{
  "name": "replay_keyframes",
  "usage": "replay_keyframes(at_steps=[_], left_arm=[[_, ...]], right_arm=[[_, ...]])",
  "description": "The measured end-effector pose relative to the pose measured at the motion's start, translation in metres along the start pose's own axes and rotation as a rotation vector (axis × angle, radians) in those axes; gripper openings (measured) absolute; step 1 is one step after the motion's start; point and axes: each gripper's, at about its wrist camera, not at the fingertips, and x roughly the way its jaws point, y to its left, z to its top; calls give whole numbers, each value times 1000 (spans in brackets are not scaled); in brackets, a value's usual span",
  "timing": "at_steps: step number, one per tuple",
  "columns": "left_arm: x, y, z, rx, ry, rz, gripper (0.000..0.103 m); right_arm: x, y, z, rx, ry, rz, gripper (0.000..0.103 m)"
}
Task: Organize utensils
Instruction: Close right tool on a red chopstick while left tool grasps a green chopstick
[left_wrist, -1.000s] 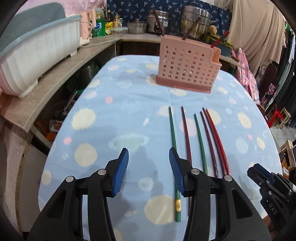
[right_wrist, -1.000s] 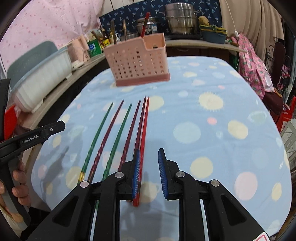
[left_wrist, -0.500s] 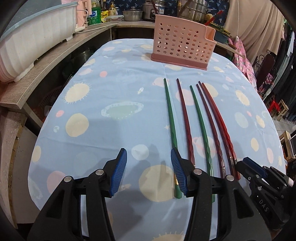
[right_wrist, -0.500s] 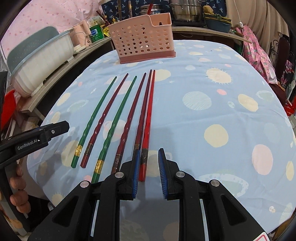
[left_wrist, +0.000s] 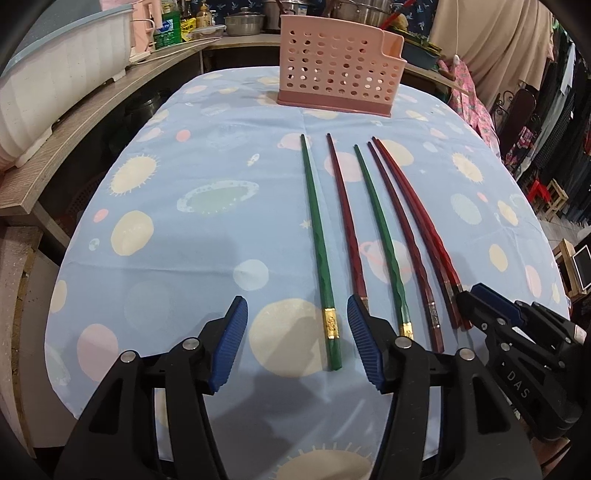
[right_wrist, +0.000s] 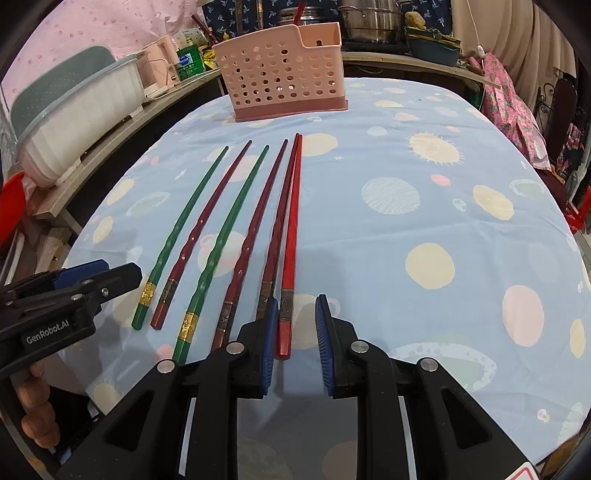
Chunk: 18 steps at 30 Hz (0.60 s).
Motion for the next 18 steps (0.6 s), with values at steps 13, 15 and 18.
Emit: replay_keyframes(at_steps=[13, 15, 18], left_arm=[[13, -4, -9, 27, 40, 6, 53], [13, -5, -9, 33, 36, 10, 53], [13, -5, -9, 38, 31, 12, 53]], right_arm=[[1, -7, -1, 15, -6, -12, 7], [1, -7, -1, 18, -6, -9, 7], [1, -7, -1, 18, -7, -9, 7]])
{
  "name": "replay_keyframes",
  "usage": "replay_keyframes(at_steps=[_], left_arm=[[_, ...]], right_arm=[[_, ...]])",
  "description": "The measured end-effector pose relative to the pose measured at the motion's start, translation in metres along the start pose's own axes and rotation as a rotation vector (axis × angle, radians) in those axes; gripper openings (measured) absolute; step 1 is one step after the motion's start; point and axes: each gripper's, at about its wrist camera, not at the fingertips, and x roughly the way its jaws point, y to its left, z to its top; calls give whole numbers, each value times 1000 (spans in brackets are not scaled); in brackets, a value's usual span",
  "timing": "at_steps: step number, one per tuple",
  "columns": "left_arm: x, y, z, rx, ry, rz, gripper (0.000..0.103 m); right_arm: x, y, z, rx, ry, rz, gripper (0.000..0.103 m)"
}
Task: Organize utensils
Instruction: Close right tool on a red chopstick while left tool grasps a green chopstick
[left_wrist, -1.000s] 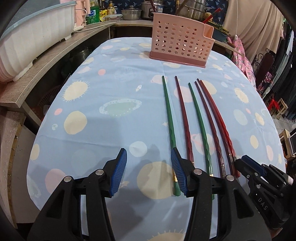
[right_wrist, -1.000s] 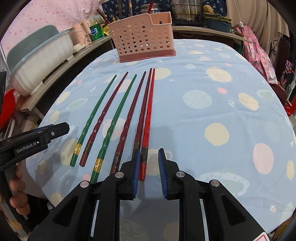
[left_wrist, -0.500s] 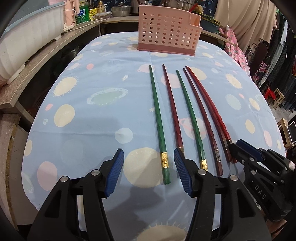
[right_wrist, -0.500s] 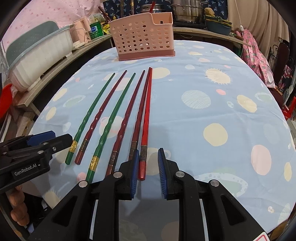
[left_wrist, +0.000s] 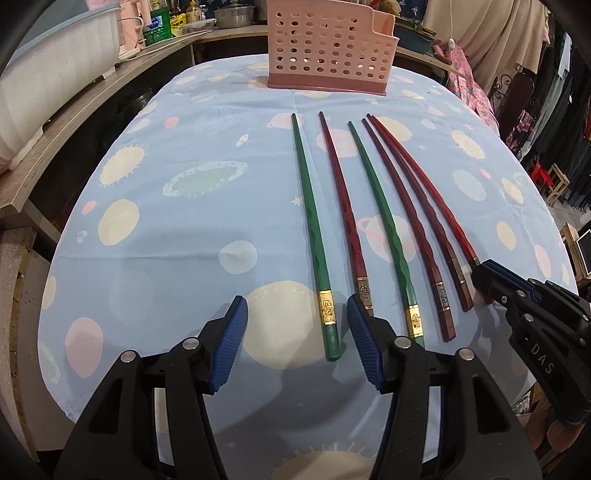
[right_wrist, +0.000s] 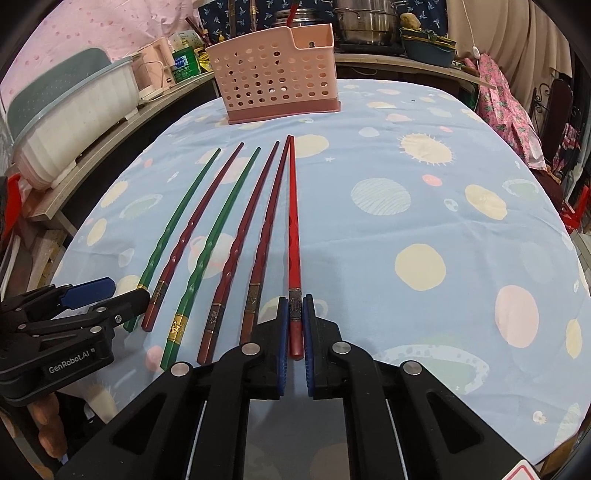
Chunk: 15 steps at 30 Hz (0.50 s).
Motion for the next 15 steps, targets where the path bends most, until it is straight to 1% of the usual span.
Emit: replay_keyframes(at_steps=[4, 6, 10, 15], left_arm=[[0, 2, 0, -6, -4, 2, 50], [-1, 4, 0, -14, -7, 1, 41], [-2, 7, 0, -18, -8, -4, 30], [-1, 8, 1, -21, -4, -16, 11]], right_arm=[[0, -1, 0, 2, 0, 2, 7], [0, 0, 0, 2, 0, 2, 7], [0, 0, 0, 2, -1, 1, 7], [0, 0, 0, 2, 0, 1, 7]])
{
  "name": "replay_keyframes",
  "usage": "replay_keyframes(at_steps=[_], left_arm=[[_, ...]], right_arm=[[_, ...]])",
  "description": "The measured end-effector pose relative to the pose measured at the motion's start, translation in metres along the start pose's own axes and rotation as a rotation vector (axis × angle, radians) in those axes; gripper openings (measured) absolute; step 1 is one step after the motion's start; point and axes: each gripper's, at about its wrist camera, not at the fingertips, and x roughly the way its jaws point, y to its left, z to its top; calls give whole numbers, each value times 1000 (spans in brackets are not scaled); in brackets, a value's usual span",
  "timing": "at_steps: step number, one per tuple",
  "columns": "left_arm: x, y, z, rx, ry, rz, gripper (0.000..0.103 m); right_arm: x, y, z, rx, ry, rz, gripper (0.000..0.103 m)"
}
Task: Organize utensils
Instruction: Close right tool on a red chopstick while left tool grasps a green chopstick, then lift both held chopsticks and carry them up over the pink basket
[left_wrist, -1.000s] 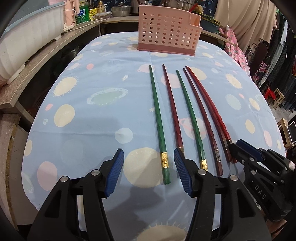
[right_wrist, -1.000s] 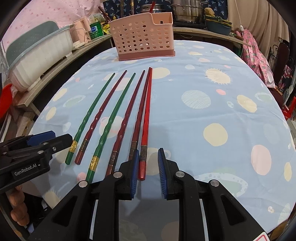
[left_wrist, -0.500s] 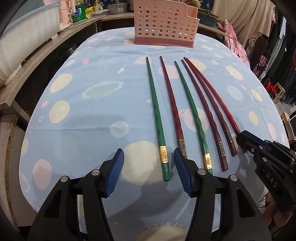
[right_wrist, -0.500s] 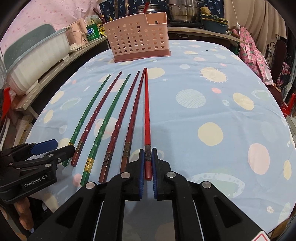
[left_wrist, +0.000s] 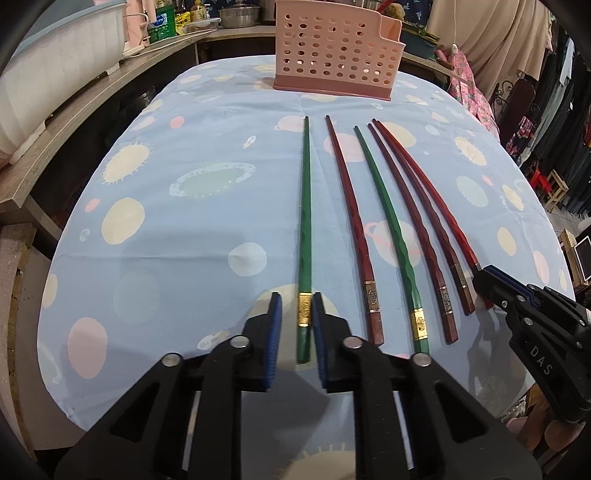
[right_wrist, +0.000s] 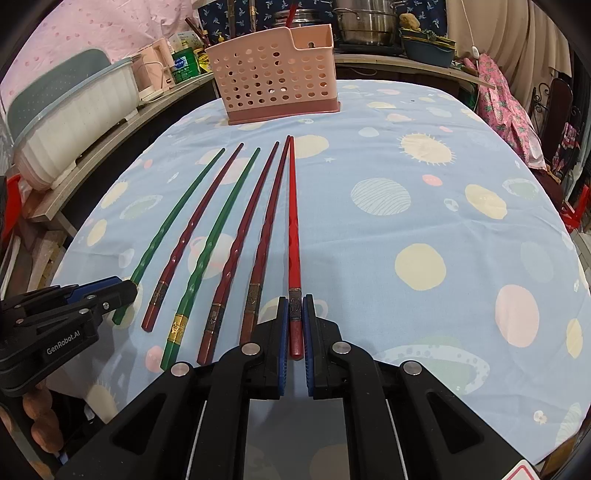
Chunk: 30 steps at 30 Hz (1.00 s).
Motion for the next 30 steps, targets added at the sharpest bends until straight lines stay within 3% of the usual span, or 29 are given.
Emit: replay_keyframes(at_steps=[8, 15, 30], left_arm=[[-1, 3, 2, -18, 10, -19, 7], [-20, 11, 17, -56, -36, -30, 7], [-83, 27, 91, -124, -227, -59, 7]], right_arm=[[-2, -2, 2, 8, -1, -1, 7], [-18, -12, 17, 35, -44, 10, 7], [-84, -33, 101, 94, -284, 50, 7]])
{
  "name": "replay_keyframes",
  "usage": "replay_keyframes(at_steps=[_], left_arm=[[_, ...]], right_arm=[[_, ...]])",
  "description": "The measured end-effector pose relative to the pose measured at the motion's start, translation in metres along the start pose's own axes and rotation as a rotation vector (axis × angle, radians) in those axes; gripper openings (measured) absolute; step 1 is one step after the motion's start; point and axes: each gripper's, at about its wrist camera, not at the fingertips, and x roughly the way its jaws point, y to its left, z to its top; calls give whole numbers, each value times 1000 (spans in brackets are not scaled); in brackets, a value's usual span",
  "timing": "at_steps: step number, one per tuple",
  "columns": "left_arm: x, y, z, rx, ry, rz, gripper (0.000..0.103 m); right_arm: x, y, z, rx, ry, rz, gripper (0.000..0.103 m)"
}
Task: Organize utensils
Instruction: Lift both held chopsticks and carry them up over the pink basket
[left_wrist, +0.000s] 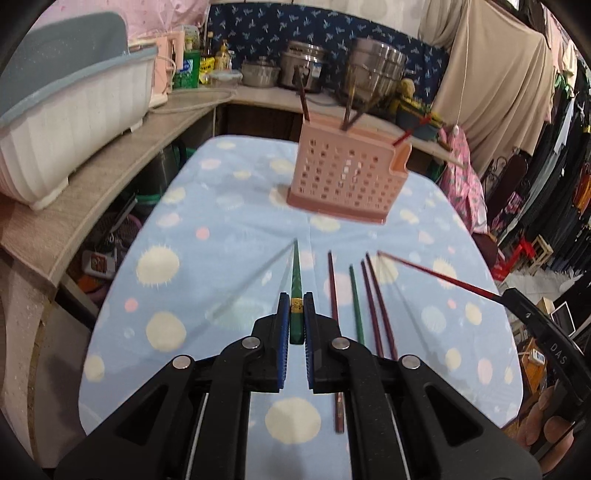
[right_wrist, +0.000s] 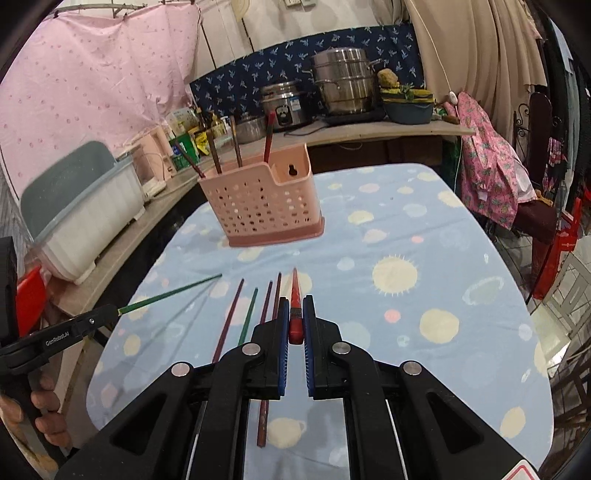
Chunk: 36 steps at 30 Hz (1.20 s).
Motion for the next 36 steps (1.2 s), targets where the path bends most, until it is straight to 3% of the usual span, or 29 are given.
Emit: replay_keyframes(at_steps=[12, 21, 27, 36], left_arm=[[-8, -2, 77, -14, -144, 4, 7], [-16, -6, 142, -29, -248, -16, 7], [-32, -15, 192, -32, -356, -28, 7], [-38, -31, 263, -28, -499, -14, 7]], right_arm=[[-2, 3, 77, -5, -138, 14, 7], [-2, 10, 129, 9, -224, 73, 7], [-1, 22, 180, 24, -309, 132, 7], [26, 40, 254, 51, -400, 149, 7]])
